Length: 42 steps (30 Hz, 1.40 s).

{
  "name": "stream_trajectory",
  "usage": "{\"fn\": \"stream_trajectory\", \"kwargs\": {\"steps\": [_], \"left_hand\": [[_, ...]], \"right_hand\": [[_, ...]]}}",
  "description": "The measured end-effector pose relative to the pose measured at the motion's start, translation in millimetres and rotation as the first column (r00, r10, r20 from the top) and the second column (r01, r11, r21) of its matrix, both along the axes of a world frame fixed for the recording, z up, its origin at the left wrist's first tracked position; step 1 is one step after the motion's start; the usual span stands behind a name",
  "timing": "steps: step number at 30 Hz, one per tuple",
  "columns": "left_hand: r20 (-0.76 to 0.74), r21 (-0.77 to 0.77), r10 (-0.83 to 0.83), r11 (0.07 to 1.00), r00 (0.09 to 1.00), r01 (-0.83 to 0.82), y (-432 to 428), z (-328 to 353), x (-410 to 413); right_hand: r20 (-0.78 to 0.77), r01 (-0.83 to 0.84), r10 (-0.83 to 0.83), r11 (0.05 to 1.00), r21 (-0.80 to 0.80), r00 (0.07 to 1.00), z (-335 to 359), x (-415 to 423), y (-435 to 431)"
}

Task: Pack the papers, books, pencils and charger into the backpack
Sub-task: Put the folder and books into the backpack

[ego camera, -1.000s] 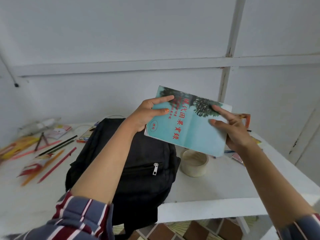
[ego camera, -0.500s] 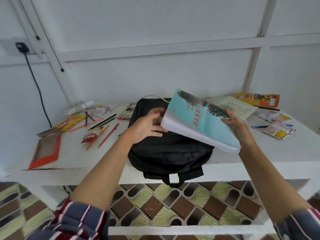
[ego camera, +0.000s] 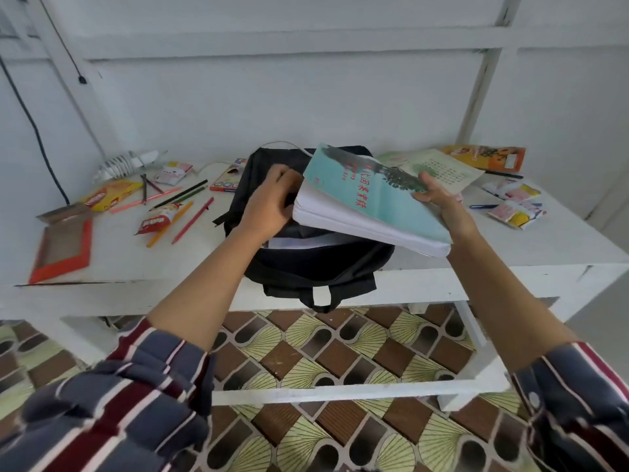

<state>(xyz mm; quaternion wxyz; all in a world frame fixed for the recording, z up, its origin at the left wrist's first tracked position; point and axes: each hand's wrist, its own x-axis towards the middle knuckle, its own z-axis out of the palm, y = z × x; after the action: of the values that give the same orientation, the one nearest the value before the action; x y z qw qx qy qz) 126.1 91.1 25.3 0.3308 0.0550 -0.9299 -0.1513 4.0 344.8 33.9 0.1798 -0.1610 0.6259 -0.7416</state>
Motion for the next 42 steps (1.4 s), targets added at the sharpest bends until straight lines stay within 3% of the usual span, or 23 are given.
{"fn": "stream_trajectory", "kwargs": {"steps": [1, 3, 7, 10, 15, 19, 23, 27, 31, 35, 38, 42], "left_hand": [[-0.070, -0.103, 0.055, 0.993, 0.996, -0.062, 1, -2, -2], [-0.076, -0.153, 0.122, 0.979, 0.990, -0.133, 8, -3, -5], [0.106, -0.390, -0.033, 0.918, 0.994, 0.072, 8, -32, -10], [0.241, -0.282, -0.109, 0.943, 0.964, 0.177, 2, -47, -5], [0.490, -0.367, 0.038, 0.915, 0.871, 0.166, -1, -39, -3], [0.529, -0.342, 0.064, 0.929, 0.846, 0.144, -8, -35, -16], [0.576, -0.300, 0.084, 0.947, 0.813, 0.115, -18, -23, -28], [0.588, -0.166, 0.033, 0.983, 0.808, 0.081, -30, 0, -36], [0.609, -0.150, 0.032, 0.986, 0.792, 0.076, -33, 11, -44], [0.501, -0.200, -0.003, 0.973, 0.866, 0.119, -31, -2, -41], [0.541, -0.258, -0.025, 0.946, 0.841, 0.194, -37, -10, -37], [0.626, -0.192, -0.060, 0.954, 0.777, 0.229, -42, -13, -34]], "right_hand": [[0.006, -0.011, 0.011, 1.000, -0.008, 1.000, 0, 0, 2], [0.037, -0.022, 0.023, 0.999, -0.046, 0.999, -1, -4, 6], [0.135, -0.014, 0.038, 0.985, -0.170, 0.990, -6, -18, 14], [0.150, 0.017, 0.013, 0.981, -0.196, 0.989, -9, -24, 18], [0.159, 0.026, -0.002, 0.988, -0.149, 0.987, -17, -27, 18], [0.046, -0.040, 0.043, 0.997, -0.068, 0.998, -26, -29, 20], [-0.061, -0.157, 0.165, 0.980, 0.123, 0.984, -27, -31, 28], [0.045, -0.259, 0.255, 0.961, 0.099, 0.966, -34, -28, 31], [0.034, -0.292, 0.291, 0.937, 0.193, 0.956, -41, -20, 20], [0.035, -0.320, 0.322, 0.915, 0.243, 0.946, -51, -17, 8], [0.009, -0.297, 0.310, 0.903, 0.310, 0.951, -52, -16, 4], [0.035, -0.281, 0.284, 0.910, 0.303, 0.958, -50, -13, 3]]}}
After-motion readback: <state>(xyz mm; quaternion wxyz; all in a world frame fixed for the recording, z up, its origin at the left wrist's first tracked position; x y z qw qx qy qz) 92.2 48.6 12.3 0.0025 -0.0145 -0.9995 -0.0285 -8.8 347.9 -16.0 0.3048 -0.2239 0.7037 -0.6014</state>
